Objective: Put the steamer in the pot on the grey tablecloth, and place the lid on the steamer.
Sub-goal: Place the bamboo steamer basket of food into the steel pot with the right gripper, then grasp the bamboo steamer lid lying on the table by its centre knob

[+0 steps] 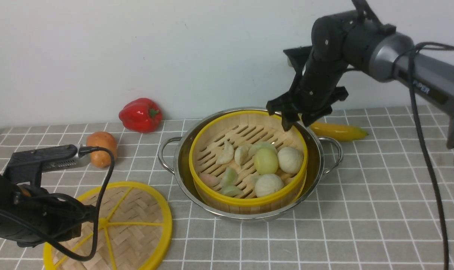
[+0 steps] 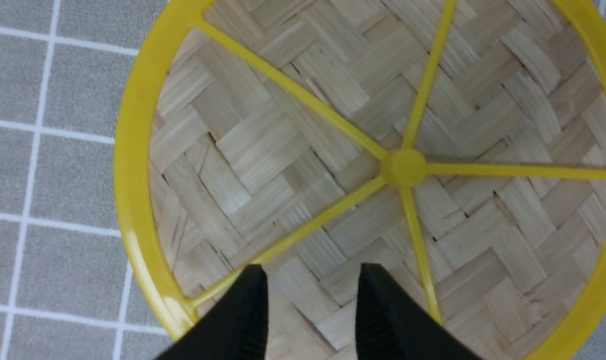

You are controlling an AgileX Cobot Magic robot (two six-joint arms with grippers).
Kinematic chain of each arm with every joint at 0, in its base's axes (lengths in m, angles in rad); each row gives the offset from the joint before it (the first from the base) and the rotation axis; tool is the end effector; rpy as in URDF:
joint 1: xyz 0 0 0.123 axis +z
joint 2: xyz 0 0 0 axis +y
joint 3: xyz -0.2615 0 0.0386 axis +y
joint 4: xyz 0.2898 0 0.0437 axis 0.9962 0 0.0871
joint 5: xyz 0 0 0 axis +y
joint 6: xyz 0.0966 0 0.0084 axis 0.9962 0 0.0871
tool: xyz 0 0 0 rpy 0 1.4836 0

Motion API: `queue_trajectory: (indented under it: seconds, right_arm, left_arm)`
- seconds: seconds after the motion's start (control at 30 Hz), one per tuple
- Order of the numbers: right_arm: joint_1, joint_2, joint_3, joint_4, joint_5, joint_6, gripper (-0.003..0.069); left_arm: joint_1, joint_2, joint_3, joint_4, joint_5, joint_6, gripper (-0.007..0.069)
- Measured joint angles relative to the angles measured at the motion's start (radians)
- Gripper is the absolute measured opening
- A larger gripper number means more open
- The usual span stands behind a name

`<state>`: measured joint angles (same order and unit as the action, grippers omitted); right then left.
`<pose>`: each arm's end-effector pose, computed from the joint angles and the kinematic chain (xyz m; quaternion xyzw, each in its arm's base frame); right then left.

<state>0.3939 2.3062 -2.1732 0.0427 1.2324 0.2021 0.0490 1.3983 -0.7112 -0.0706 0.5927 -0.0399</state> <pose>0.4833 0.2051 0.2031 -0.0907 0.9849 0.0628 0.1332 0.2806 0.0099 0.1472 -0.0686 0.9795 -0.0240 0.1880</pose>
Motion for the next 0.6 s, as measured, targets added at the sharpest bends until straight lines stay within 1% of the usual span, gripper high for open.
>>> queue_trajectory:
  seconds: [0.07, 0.27, 0.4, 0.5, 0.6]
  right_arm:
    - [0.000, -0.016, -0.008, -0.017, 0.000, -0.001, 0.0383]
    - [0.000, -0.132, -0.012, -0.093, 0.000, -0.016, 0.0383]
    - [0.000, -0.225, -0.012, -0.111, 0.001, -0.024, 0.0383]
    - [0.000, -0.351, -0.013, -0.059, 0.001, -0.025, 0.0383]
    - [0.000, -0.427, -0.013, 0.002, 0.001, -0.029, 0.0383]
  left_arm:
    - [0.000, 0.009, 0.000, -0.001, -0.013, 0.000, 0.0243]
    - [0.000, 0.024, 0.000, -0.079, -0.079, 0.013, 0.0243]
    - [0.000, 0.027, 0.000, -0.149, -0.102, 0.079, 0.0243]
    - [0.000, 0.057, 0.000, -0.235, -0.121, 0.156, 0.0243]
    - [0.000, 0.084, 0.000, -0.275, -0.129, 0.210, 0.0243]
